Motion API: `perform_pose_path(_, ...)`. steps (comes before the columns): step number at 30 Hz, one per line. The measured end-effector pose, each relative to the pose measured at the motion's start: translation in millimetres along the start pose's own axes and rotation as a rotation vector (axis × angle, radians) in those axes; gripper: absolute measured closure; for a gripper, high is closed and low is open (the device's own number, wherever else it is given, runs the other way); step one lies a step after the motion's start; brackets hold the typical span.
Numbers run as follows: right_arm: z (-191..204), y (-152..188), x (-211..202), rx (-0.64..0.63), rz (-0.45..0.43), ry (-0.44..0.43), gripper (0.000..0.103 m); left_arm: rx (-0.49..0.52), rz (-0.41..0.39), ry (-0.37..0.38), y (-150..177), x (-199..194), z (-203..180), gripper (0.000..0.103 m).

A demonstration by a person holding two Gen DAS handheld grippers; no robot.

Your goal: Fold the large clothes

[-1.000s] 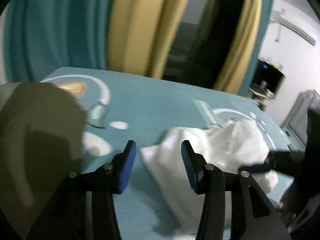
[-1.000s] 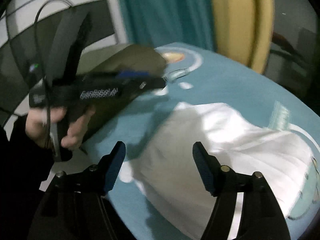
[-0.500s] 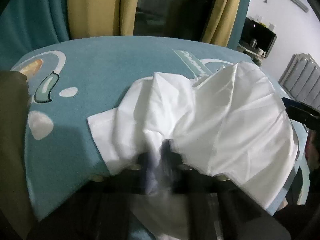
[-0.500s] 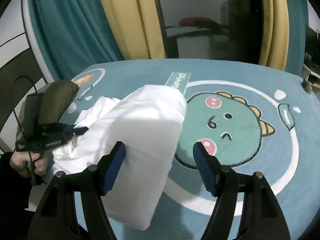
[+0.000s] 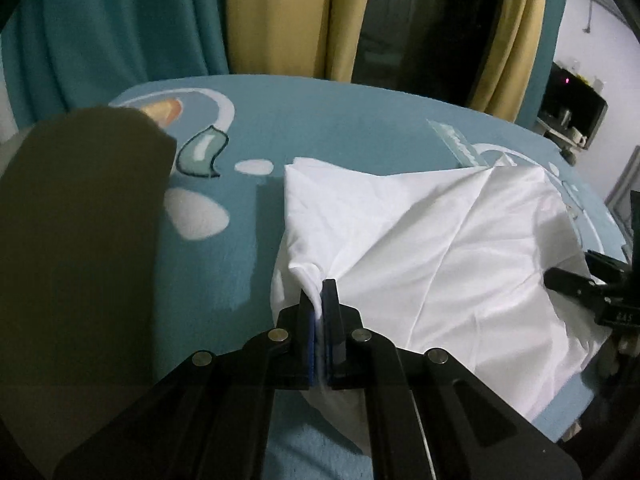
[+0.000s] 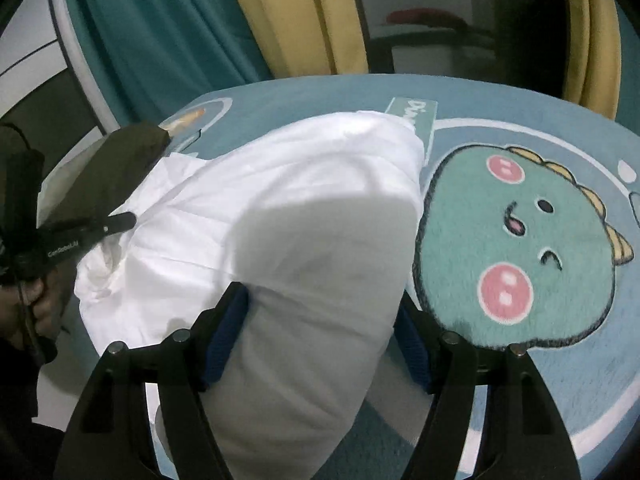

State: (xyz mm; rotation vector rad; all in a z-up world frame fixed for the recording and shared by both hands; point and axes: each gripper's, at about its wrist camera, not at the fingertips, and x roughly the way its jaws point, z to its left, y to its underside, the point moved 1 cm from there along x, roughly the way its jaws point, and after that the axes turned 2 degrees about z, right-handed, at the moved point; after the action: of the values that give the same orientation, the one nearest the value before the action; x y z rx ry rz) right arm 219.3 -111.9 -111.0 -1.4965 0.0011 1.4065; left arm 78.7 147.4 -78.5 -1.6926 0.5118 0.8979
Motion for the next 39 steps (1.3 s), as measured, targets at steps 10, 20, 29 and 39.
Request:
perform_pose_path(10, -35, -25, -43, 0.099, -0.137, 0.073, 0.030, 0.019, -0.066, -0.029, -11, -20, -9, 0.084)
perform_pose_path(20, -37, -20, 5, 0.098, -0.024, 0.148, 0.031, 0.118, -0.171, 0.081, -26, -30, -67, 0.056)
perform_pose_path(29, -35, -16, -17, 0.098, -0.067, 0.172, 0.026, 0.163, 0.022, 0.112, -10, 17, -93, 0.053)
perform_pose_path(39, -9, 27, -24, 0.011, 0.010, 0.166, 0.024, 0.093, 0.023, 0.080, 7, 6, -64, 0.051)
